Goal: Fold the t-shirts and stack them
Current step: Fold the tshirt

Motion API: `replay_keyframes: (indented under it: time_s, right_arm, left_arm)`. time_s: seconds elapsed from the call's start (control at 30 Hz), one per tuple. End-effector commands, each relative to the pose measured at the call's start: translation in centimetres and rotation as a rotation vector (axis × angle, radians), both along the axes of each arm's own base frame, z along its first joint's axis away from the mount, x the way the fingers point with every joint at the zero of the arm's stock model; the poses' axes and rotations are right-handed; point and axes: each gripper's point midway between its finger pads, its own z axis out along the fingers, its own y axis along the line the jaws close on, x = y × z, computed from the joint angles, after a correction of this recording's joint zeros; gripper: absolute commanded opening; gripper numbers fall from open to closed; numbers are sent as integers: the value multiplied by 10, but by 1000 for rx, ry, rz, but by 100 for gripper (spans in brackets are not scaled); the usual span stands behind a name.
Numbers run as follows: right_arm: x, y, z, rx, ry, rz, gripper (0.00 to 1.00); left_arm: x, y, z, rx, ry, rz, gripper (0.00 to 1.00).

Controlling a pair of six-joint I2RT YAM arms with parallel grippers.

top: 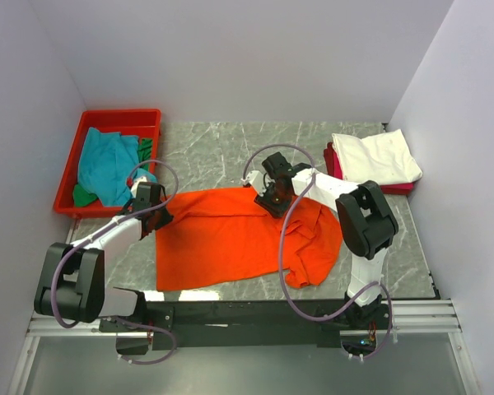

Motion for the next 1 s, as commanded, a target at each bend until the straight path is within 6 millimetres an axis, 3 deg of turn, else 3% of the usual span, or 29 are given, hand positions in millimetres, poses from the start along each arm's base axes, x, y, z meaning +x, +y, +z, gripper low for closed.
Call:
replay_keyframes:
  time_s: [0.0,0.33,0.67,0.97]
  right_arm:
    - [9,8,8,16,-34,-5,41]
    - [8,7,4,6,-16,-14,31]
    - [8,2,6,-4,-14,-26,1]
    - [13,-13,30,27,-53,-61,0]
  left_arm:
    - [6,10,5,18,-45,67,25]
    - [-4,26,-6,59,28,178,24]
    - [-10,24,-16,38,57,178,22]
    - [-5,30,-11,42,51,178,22]
